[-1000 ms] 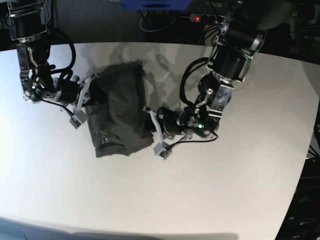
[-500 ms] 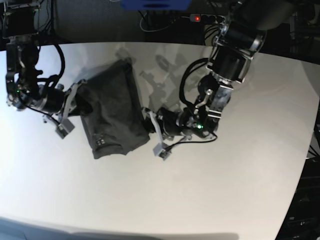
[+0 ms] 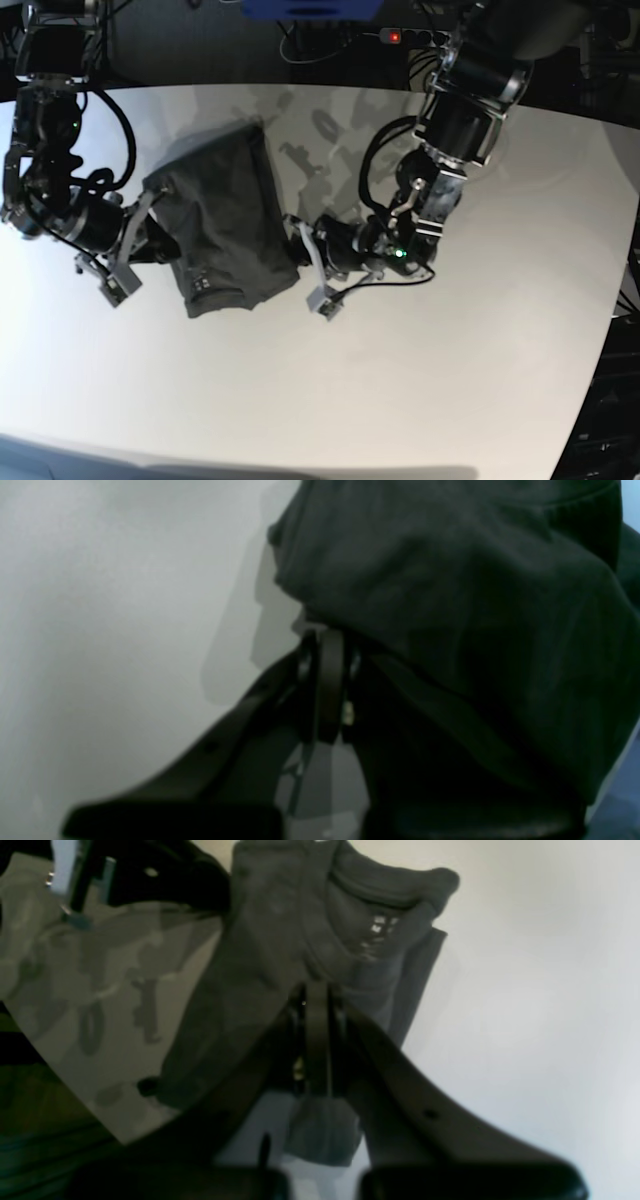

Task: Fold the T-shirt properly
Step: 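Rotate the bundle with both grippers, swinging it toward the right gripper, then hold the bundle with the right gripper and pull the left gripper away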

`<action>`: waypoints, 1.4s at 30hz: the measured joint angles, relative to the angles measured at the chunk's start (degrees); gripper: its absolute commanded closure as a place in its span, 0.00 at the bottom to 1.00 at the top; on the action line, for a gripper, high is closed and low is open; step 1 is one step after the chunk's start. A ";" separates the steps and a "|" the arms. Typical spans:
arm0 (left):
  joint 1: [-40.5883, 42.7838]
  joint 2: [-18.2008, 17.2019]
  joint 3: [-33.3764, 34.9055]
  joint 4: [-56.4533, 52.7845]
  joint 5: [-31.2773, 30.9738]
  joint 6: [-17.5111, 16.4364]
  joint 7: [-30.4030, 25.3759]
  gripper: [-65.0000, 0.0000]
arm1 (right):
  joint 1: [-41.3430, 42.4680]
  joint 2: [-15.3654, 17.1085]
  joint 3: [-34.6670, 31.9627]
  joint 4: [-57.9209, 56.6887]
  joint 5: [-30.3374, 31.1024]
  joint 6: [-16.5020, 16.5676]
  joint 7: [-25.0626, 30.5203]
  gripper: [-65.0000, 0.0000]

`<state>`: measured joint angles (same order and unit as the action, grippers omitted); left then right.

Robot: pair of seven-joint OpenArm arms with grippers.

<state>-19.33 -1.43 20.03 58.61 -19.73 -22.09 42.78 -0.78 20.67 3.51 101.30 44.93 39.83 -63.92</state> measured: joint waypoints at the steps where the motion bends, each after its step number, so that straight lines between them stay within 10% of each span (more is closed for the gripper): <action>1: 0.00 0.00 -0.02 0.00 0.00 0.02 0.02 0.97 | 0.37 0.00 -0.55 0.00 -0.15 0.00 -0.07 1.00; 26: -8.26 7.02 0.37 -14.23 2.84 1.03 -8.28 0.97 | 0.28 0.02 -1.33 0.02 0.02 0.02 0.13 1.00; 42: -8.17 5.55 0.31 -13.99 1.95 0.70 -8.52 0.97 | 0.61 -0.04 -1.40 -0.02 0.02 0.02 0.24 1.00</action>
<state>-27.51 4.12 20.34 44.62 -17.78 -21.39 34.26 -0.16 20.62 2.11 101.27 44.95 39.86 -63.68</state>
